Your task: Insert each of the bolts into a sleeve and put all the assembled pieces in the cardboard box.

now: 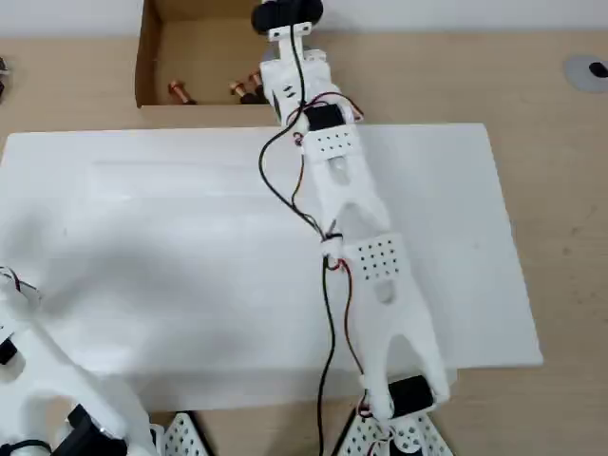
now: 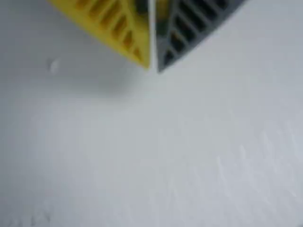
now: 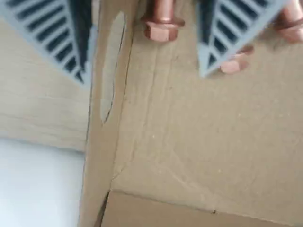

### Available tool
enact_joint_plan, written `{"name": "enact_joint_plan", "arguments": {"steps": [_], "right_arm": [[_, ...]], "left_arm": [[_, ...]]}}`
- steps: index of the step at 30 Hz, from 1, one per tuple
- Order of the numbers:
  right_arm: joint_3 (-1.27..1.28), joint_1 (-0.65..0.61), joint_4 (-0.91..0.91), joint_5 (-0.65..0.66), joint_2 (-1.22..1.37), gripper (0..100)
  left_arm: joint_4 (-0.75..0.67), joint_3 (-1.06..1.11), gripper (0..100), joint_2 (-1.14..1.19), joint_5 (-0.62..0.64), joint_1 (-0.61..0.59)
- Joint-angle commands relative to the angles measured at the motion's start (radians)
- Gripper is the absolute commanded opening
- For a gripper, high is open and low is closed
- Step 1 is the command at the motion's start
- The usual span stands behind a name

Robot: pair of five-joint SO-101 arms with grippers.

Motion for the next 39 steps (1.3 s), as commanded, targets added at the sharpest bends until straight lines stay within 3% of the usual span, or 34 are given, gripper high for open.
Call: {"name": "enact_joint_plan", "arguments": {"steps": [1,6,11,17,24,29,34,39], "right_arm": [[-0.110,0.013,0.055,-0.008,-0.030,18.3],[-0.297,0.015,0.226,-0.008,-0.028,17.6],[-0.461,0.015,0.379,-0.008,-0.030,0.9],[-0.461,0.016,0.565,-0.008,-0.117,1.1],[-0.461,0.025,0.772,-0.008,-0.412,1.1],[-0.461,0.065,0.999,-0.008,-0.642,1.1],[-0.461,0.097,1.235,-0.081,-0.789,1.1],[-0.461,0.219,1.250,-0.118,-0.883,1.1]], "left_arm": [[0.006,-0.009,1,-0.012,-0.003,0.011],[0.037,-0.015,1,-0.012,-0.049,0.032],[0.158,-0.020,1,-0.012,-0.127,0.186],[0.250,-0.078,1,-0.013,-0.206,0.394],[0.414,-0.339,1,-0.013,-0.264,0.563],[0.503,-0.410,1,-0.024,-0.262,0.712],[0.508,-0.388,1,-0.219,-0.199,0.833],[0.506,-0.287,1,-0.549,-0.186,0.970]]}}
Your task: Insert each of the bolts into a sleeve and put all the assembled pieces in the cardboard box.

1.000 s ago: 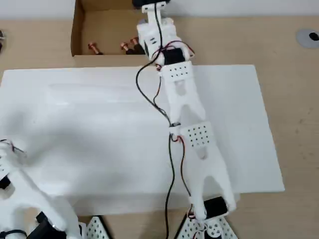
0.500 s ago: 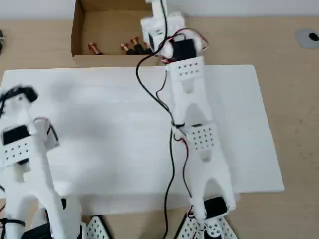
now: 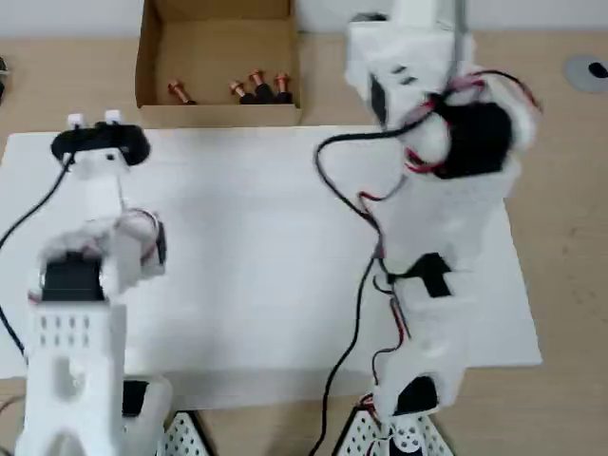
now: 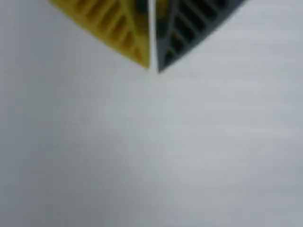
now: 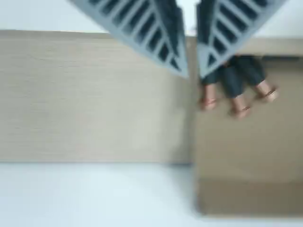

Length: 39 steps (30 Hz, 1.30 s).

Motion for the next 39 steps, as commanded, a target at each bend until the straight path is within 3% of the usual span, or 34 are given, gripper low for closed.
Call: {"name": "enact_joint_plan", "arguments": {"steps": [1,9,16,22,33,39], "right_arm": [[-0.033,0.090,0.018,-0.011,-0.107,1.1],[-0.031,0.334,0.018,0.068,-0.162,1.1],[-0.028,0.575,0.020,0.181,-0.157,1.1],[0.076,0.766,0.020,0.384,-0.068,1.1],[-0.036,1.287,0.020,0.448,0.292,1.1],[-0.036,1.438,0.020,0.422,0.369,1.1]], "left_arm": [[0.000,0.064,1,-0.257,0.006,0.075],[-0.006,0.292,1,-0.596,0.000,0.078],[-0.041,0.359,1,-0.628,0.000,0.080],[-0.074,0.416,1,-0.631,0.005,0.086],[-0.089,0.446,1,-0.633,0.005,0.080],[-0.091,0.451,1,-0.633,0.005,0.084]]}}
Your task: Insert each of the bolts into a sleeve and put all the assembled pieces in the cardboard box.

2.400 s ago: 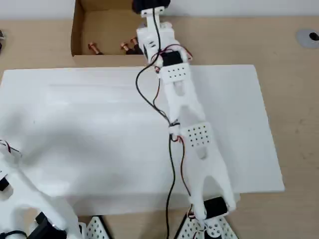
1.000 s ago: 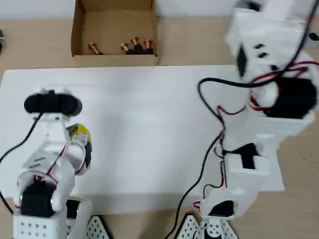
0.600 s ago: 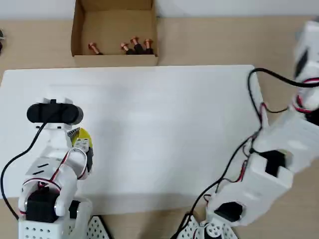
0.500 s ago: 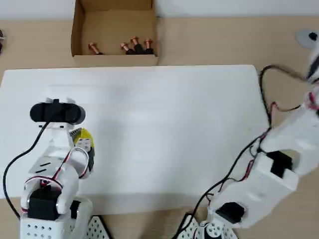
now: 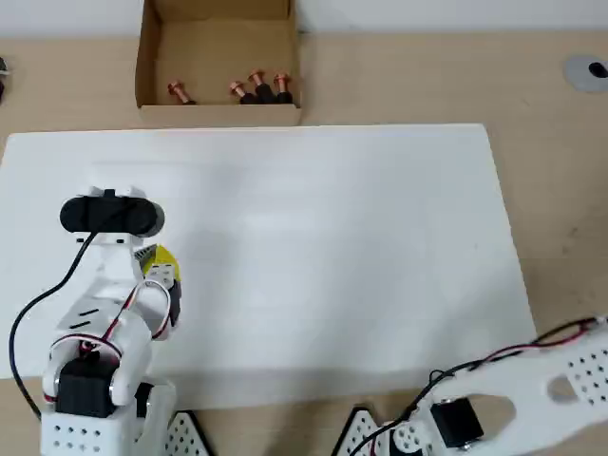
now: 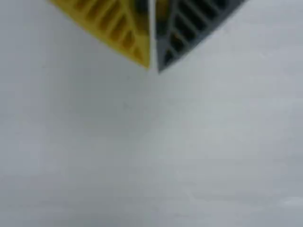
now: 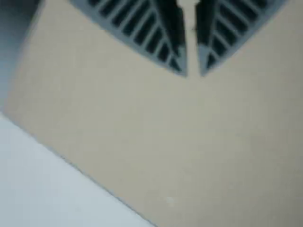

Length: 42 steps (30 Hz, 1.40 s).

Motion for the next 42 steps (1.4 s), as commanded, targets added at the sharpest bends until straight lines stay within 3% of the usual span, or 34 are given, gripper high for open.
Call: {"name": "enact_joint_plan", "arguments": {"steps": [1,5,14,21,29,34,38,42], "right_arm": [[-0.041,0.065,0.015,-0.034,0.022,1.1],[-0.041,0.087,0.014,-0.072,0.113,1.1],[-0.045,-0.073,-0.028,-0.087,0.059,1.1],[-0.042,-0.028,0.017,-0.149,0.013,1.1],[-0.027,0.079,0.017,0.044,0.074,1.0],[0.314,0.071,0.018,0.012,0.042,1.0],[0.662,0.064,0.018,-0.084,-0.226,1.0],[1.020,-0.002,0.015,0.087,-0.610,1.1]], "left_arm": [[-0.017,-0.005,1,-0.007,0.000,0.009],[-0.017,-0.005,1,-0.007,0.000,0.005],[-0.017,-0.005,1,-0.007,0.000,0.003],[-0.017,-0.005,1,-0.007,0.000,0.003],[-0.017,-0.005,1,-0.007,-0.003,0.003],[-0.015,-0.005,1,-0.007,-0.003,0.005],[-0.015,-0.005,1,-0.007,-0.005,0.005],[-0.015,-0.005,1,-0.005,-0.005,0.011]]}}
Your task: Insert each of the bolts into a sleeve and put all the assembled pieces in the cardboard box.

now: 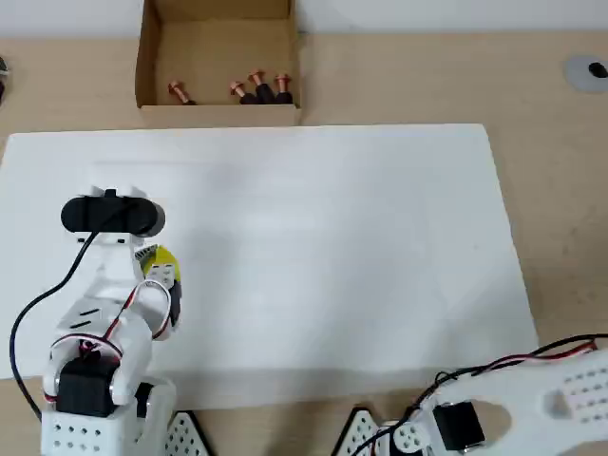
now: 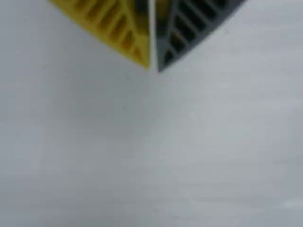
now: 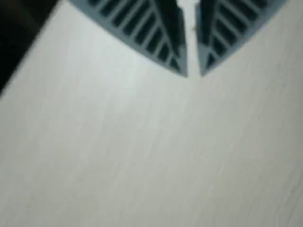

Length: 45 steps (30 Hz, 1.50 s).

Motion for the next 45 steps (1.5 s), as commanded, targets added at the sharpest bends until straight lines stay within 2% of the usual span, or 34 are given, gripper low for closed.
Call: {"name": "enact_joint_plan", "arguments": {"steps": [1,5,11,18,22,25,30,34,37,39,45], "right_arm": [[0.317,-0.073,0.014,0.140,-0.438,1.1],[0.607,-0.156,0.014,0.140,-0.708,1.1],[0.938,-0.171,-0.008,0.140,-0.908,1.1],[1.311,-0.162,-0.305,0.106,-1.349,1.2],[1.698,-0.170,-0.485,0.149,-1.667,1.2],[1.933,-0.163,-0.555,0.161,-1.877,1.2],[2.172,-0.186,-0.770,0.213,-2.150,1.2],[2.402,-0.223,-0.971,0.311,-2.299,1.2],[2.543,-0.309,-1.036,0.319,-2.361,1.2],[2.545,-0.390,-1.025,0.267,-2.367,1.2],[2.546,-0.766,-1.028,0.104,-2.359,1.2]], "left_arm": [[-0.014,-0.005,1,-0.005,-0.005,0.011],[-0.014,-0.005,1,-0.004,-0.005,0.011],[-0.014,-0.005,1,-0.004,-0.005,0.008],[-0.014,-0.005,1,-0.002,-0.005,0.003],[-0.014,-0.003,1,-0.002,-0.002,0.003],[-0.014,0.011,1,-0.002,-0.005,0.003],[-0.015,0.014,1,-0.002,-0.005,0.005],[-0.017,0.029,1,-0.005,-0.002,0.011],[-0.017,0.041,1,-0.007,-0.003,0.011],[-0.017,0.055,1,-0.007,-0.003,0.011],[-0.015,0.101,1,-0.007,-0.003,0.012]]}}
